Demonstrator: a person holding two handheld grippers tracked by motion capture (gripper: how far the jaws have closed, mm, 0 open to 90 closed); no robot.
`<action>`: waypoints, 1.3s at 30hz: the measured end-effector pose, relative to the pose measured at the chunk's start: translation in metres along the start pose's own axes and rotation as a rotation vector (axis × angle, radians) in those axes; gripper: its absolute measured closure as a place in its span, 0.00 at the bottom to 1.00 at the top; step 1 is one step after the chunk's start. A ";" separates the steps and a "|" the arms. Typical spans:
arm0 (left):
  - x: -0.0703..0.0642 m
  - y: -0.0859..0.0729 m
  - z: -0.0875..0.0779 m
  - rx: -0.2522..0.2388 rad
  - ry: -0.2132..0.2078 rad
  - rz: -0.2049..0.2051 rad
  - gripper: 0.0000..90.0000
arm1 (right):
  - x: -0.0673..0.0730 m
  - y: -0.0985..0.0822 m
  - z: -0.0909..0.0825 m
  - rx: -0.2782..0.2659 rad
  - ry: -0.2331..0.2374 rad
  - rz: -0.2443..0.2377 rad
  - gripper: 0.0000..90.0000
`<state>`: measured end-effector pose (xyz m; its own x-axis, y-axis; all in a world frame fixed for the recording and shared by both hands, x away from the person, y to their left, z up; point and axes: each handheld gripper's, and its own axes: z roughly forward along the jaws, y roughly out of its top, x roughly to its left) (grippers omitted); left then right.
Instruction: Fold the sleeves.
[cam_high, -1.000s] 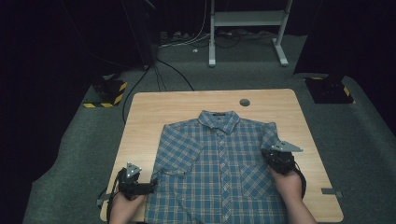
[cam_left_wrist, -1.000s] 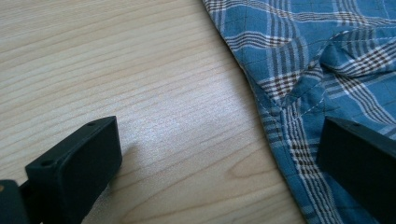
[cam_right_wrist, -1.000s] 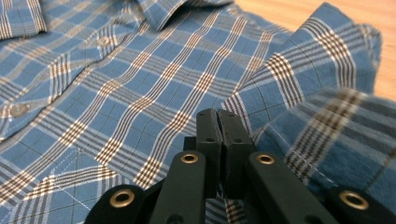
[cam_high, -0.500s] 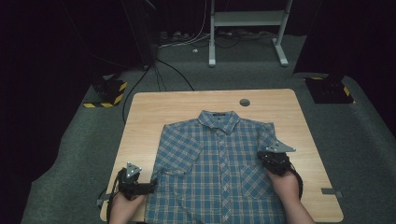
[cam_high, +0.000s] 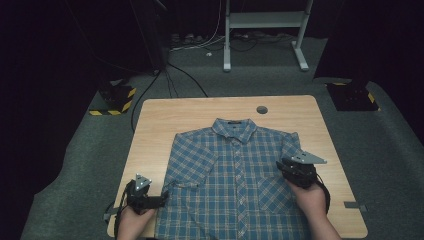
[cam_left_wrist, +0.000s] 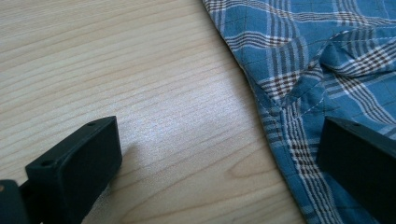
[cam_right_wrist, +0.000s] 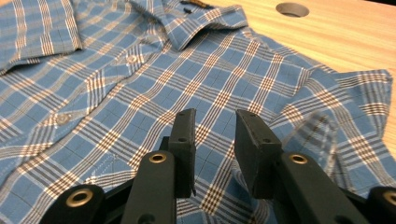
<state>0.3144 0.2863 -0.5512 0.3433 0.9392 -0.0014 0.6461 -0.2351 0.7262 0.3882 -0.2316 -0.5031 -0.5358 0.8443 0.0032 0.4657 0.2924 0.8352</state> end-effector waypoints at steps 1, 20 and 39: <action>0.000 0.000 0.000 0.000 0.000 0.000 0.00 | 0.000 0.000 0.000 0.000 0.000 0.000 0.76; 0.000 0.000 0.000 0.000 0.001 -0.001 0.00 | -0.040 0.014 -0.028 -0.072 -0.085 0.070 0.71; 0.000 0.000 0.000 0.000 0.001 -0.002 0.00 | -0.076 -0.003 -0.018 -0.024 -0.202 0.148 0.62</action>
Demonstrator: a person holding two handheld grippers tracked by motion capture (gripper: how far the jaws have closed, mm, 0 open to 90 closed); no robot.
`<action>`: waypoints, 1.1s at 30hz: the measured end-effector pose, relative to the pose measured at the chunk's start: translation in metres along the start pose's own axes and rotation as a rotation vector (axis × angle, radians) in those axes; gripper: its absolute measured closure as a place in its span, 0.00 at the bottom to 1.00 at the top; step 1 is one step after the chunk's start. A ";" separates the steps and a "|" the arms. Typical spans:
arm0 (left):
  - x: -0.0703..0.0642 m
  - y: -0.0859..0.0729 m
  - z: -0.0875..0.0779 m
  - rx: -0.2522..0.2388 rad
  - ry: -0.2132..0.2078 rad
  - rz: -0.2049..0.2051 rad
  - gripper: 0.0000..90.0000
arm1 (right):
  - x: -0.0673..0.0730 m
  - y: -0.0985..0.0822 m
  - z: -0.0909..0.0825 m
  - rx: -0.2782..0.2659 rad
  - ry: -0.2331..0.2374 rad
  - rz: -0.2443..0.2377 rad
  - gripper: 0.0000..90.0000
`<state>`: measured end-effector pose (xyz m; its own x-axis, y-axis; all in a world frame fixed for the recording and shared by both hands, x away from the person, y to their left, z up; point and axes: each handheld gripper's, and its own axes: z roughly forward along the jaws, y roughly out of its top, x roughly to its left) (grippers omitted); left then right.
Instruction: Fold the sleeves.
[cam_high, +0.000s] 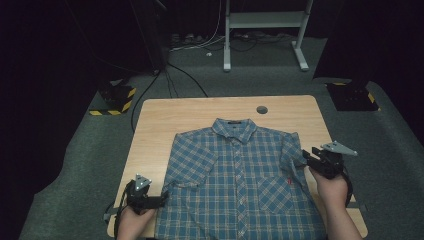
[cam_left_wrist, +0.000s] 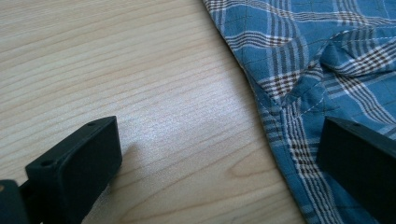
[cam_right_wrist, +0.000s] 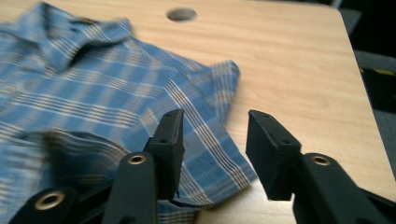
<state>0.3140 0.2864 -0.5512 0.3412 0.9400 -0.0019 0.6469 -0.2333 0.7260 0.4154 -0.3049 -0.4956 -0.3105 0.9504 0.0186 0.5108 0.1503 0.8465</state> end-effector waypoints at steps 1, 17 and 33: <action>0.000 0.000 0.000 0.000 0.000 0.000 0.00 | -0.002 -0.003 0.003 0.007 -0.008 0.003 0.61; 0.000 0.000 0.000 0.000 0.001 0.000 0.00 | -0.018 -0.028 0.034 0.128 -0.040 0.078 0.62; 0.000 0.000 0.000 0.000 0.001 -0.001 0.00 | -0.007 -0.026 0.026 0.085 -0.015 0.032 0.97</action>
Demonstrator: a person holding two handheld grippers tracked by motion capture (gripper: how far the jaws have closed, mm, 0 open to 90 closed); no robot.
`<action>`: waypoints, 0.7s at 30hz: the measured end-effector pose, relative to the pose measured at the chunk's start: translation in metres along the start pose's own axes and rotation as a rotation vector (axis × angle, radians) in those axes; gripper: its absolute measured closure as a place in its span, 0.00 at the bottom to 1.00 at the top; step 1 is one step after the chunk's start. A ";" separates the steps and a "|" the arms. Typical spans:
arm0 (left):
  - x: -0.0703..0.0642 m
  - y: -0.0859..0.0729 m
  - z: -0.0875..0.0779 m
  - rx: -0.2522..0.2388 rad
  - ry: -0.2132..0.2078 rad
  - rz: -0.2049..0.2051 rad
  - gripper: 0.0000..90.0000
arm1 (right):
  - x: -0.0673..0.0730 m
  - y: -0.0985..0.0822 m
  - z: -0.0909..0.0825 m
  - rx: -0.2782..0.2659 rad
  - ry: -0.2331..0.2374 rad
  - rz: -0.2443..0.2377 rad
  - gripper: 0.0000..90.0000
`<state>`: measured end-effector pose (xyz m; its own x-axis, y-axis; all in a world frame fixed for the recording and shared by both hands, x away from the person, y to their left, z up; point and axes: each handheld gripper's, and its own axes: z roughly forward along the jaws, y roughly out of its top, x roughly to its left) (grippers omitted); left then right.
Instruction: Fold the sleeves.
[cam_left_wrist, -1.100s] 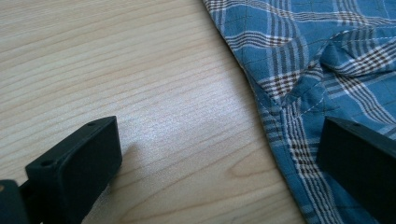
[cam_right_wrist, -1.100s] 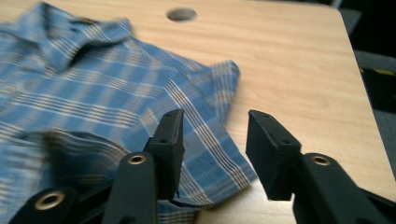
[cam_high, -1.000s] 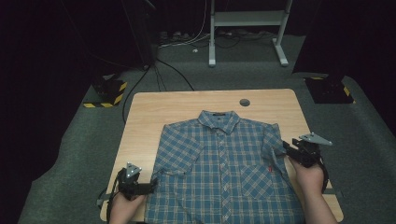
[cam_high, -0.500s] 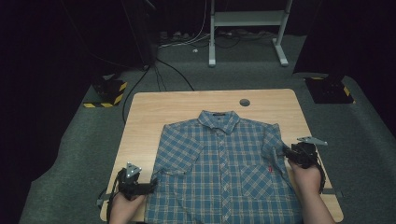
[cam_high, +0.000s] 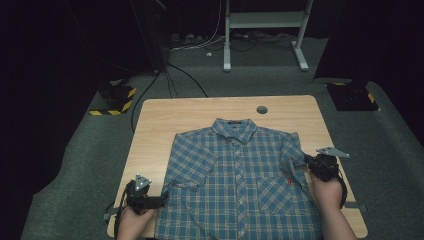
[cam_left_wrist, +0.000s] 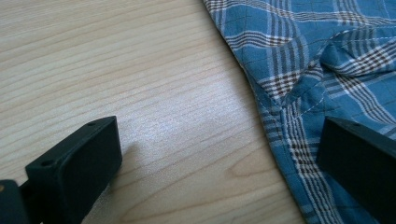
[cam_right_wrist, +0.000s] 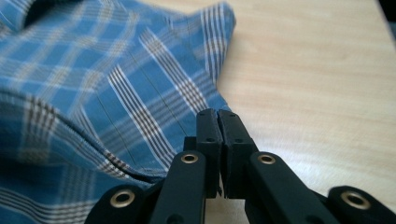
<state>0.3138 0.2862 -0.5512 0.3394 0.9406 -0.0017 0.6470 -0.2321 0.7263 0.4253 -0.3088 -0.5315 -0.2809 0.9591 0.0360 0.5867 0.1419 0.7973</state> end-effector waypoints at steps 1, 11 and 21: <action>0.000 0.000 0.000 0.000 0.000 0.000 0.00 | 0.001 0.002 -0.003 -0.013 0.000 -0.003 0.97; 0.000 0.000 0.000 0.000 0.002 -0.002 0.00 | 0.023 0.039 -0.026 -0.102 0.023 -0.071 0.97; 0.000 0.000 0.000 0.000 0.002 -0.002 0.00 | 0.084 0.070 -0.011 -0.148 0.115 -0.145 0.97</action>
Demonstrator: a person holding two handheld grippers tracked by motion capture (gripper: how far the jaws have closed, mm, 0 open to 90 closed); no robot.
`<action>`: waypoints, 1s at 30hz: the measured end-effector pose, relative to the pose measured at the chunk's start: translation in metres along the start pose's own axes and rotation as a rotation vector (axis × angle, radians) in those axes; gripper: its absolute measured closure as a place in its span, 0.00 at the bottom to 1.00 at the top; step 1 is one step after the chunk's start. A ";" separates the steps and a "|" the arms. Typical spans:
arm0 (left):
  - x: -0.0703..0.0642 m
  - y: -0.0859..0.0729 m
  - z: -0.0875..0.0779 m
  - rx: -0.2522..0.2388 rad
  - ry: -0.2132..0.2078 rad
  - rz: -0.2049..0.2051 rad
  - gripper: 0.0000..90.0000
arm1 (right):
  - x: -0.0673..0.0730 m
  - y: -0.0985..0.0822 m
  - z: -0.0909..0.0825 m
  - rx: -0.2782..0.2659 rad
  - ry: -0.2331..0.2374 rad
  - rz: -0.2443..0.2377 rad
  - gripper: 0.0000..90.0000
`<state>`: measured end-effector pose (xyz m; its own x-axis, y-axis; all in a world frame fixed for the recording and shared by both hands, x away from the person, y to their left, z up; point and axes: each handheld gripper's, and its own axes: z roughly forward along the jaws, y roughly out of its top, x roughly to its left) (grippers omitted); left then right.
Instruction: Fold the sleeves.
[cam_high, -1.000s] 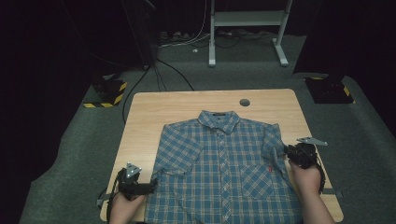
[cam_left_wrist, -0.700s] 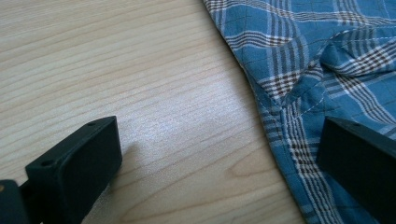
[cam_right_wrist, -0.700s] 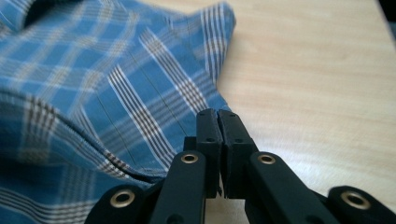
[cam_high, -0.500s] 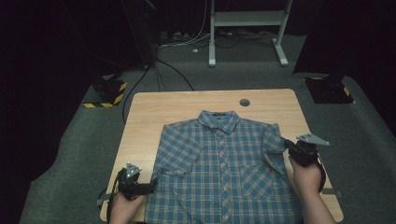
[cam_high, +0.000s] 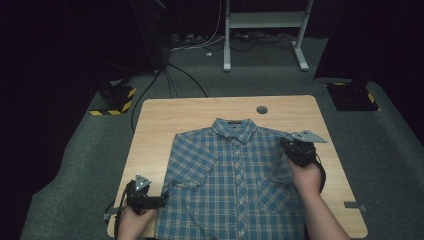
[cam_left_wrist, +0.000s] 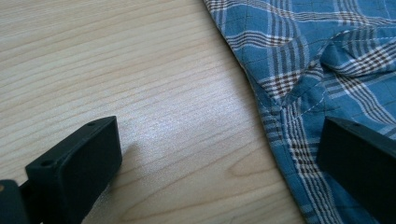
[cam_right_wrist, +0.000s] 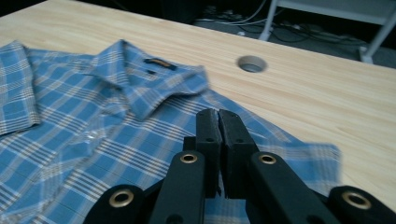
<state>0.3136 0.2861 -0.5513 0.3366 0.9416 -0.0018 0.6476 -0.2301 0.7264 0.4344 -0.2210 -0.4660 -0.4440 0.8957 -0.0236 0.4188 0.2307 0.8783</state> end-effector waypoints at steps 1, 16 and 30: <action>0.000 0.000 0.000 0.000 0.000 0.000 0.00 | 0.005 0.002 0.004 0.003 0.005 -0.012 0.96; 0.000 0.000 0.000 0.000 -0.002 0.002 0.00 | 0.039 0.002 0.026 0.029 0.085 -0.033 0.94; 0.000 0.000 0.000 0.001 -0.002 0.002 0.00 | 0.053 -0.004 0.032 0.026 0.138 -0.032 0.76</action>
<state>0.3139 0.2863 -0.5512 0.3396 0.9406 -0.0015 0.6472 -0.2325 0.7260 0.4341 -0.1622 -0.4861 -0.5615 0.8273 0.0159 0.4221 0.2699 0.8654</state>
